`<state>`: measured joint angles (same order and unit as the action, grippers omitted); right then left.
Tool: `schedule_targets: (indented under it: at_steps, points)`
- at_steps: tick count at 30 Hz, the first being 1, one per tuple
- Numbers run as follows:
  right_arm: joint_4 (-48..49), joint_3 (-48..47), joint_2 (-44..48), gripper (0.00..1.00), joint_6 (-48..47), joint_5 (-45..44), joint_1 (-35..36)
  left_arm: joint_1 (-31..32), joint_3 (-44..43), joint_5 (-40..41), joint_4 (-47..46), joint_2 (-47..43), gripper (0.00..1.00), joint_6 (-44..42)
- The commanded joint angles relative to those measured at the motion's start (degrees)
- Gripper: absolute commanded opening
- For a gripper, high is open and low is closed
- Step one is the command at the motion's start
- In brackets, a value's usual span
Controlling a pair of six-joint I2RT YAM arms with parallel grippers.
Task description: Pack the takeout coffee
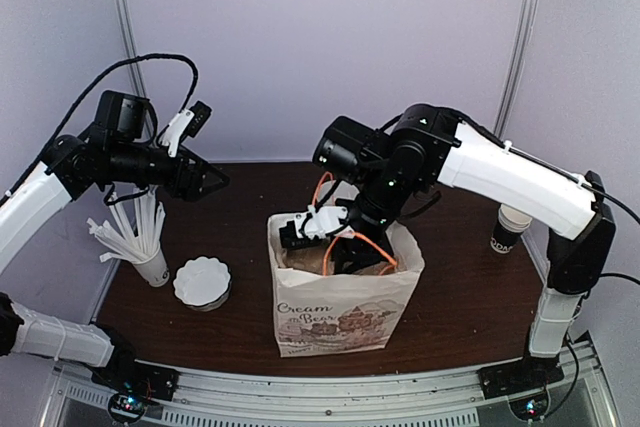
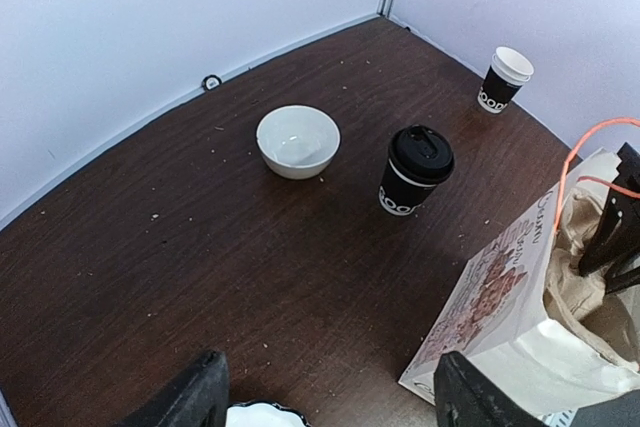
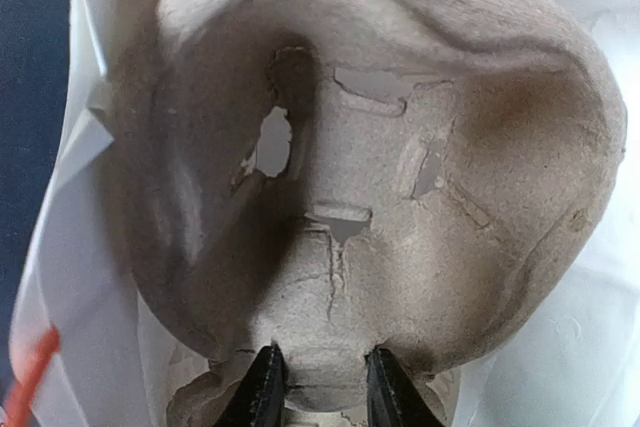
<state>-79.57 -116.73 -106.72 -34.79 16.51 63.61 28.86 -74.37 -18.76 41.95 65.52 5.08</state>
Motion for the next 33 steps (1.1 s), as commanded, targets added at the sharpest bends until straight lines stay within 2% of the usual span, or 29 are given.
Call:
schedule_targets:
  at_steps: [1, 18, 33]
  points:
    - [-3.8, 1.0, 0.0, 0.27, -0.3, -3.6, 0.2, -0.5, 0.5, -1.7, -3.6, 0.7, 0.74, 0.2]
    - [-4.5, 8.4, -0.5, 0.27, 1.8, -4.5, 0.2, -0.5, 0.8, -2.9, -5.0, 2.8, 0.74, 0.9]
    - [3.0, 16.7, -5.0, 0.27, 3.6, -8.3, 0.3, -0.5, 1.7, -3.5, -4.7, 2.1, 0.74, 0.9]
